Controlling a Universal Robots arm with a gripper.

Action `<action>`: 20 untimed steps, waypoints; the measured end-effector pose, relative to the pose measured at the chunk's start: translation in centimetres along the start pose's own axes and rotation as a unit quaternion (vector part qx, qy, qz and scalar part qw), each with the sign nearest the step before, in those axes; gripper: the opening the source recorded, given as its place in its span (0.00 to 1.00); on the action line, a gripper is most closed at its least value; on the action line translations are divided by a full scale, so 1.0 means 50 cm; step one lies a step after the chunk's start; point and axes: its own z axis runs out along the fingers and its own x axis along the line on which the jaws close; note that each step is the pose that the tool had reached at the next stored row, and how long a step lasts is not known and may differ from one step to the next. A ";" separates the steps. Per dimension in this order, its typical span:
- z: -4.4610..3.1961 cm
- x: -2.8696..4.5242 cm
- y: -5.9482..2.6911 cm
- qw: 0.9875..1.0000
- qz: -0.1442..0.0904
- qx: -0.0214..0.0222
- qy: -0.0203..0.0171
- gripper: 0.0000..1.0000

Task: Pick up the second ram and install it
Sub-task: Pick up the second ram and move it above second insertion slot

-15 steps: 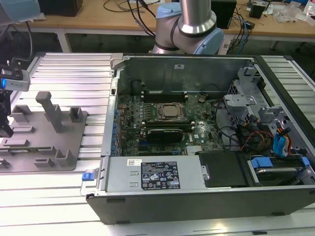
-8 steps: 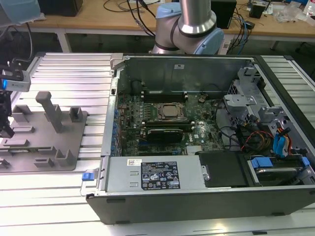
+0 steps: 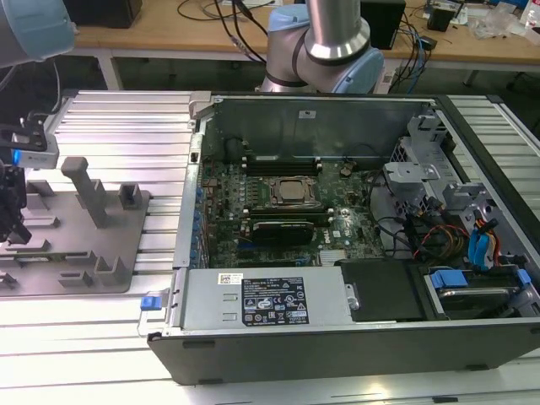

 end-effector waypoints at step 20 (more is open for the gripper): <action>0.040 0.001 0.001 1.000 -0.021 -0.001 0.001 0.28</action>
